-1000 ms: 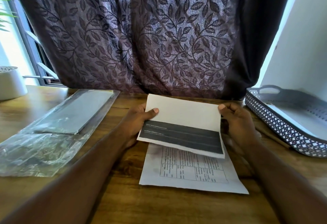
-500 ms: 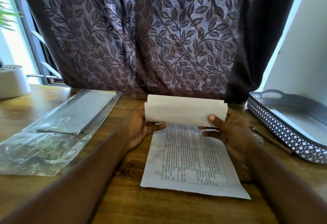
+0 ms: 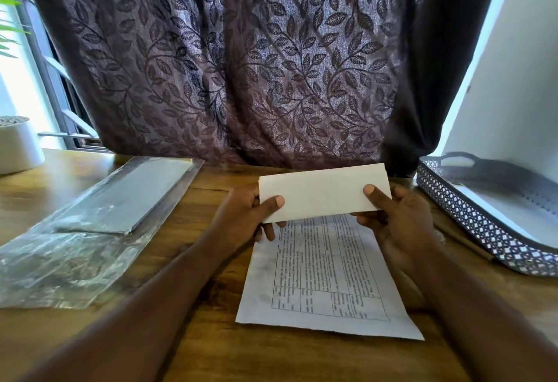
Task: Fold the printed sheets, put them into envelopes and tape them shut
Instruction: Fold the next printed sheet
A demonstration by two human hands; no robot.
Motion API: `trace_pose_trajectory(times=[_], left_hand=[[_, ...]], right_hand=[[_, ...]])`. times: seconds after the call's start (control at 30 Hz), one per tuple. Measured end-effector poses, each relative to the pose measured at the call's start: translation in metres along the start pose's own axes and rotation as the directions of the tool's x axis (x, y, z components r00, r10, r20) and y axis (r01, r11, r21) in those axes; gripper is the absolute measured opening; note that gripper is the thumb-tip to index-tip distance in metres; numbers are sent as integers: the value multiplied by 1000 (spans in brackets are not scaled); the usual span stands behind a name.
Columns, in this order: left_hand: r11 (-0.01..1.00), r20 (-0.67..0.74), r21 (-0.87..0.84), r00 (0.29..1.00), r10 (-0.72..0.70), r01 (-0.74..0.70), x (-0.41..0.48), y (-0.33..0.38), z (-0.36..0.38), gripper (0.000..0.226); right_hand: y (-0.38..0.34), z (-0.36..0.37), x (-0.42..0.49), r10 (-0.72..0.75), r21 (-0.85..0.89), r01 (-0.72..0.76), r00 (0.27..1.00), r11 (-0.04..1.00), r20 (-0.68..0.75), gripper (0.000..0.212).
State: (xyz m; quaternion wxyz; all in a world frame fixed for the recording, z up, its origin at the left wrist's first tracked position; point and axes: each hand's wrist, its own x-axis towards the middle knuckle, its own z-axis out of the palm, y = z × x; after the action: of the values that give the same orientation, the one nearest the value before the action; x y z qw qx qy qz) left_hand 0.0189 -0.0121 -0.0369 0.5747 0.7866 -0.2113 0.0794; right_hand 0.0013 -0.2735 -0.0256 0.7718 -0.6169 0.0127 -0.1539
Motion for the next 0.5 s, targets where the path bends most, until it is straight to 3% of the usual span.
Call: trace_pose_trajectory(times=[0.13, 0.23, 0.33, 0.5], left_hand=[[981, -76, -194, 996, -39, 24, 0, 6, 7, 24], [945, -110, -328, 992, -60, 21, -2, 11, 17, 25], [929, -89, -368, 994, -61, 24, -7, 18, 32, 30], [929, -74, -368, 997, 4, -31, -13, 28, 43, 25]], right_hand=[[-4, 4, -5, 23, 185, -37, 997, 982, 77, 31], [-2, 18, -17, -44, 60, 29, 960, 998, 276, 37], [10, 37, -30, -14, -104, 64, 906, 993, 423, 42], [24, 54, -33, -26, -133, 86, 915, 987, 402, 44]])
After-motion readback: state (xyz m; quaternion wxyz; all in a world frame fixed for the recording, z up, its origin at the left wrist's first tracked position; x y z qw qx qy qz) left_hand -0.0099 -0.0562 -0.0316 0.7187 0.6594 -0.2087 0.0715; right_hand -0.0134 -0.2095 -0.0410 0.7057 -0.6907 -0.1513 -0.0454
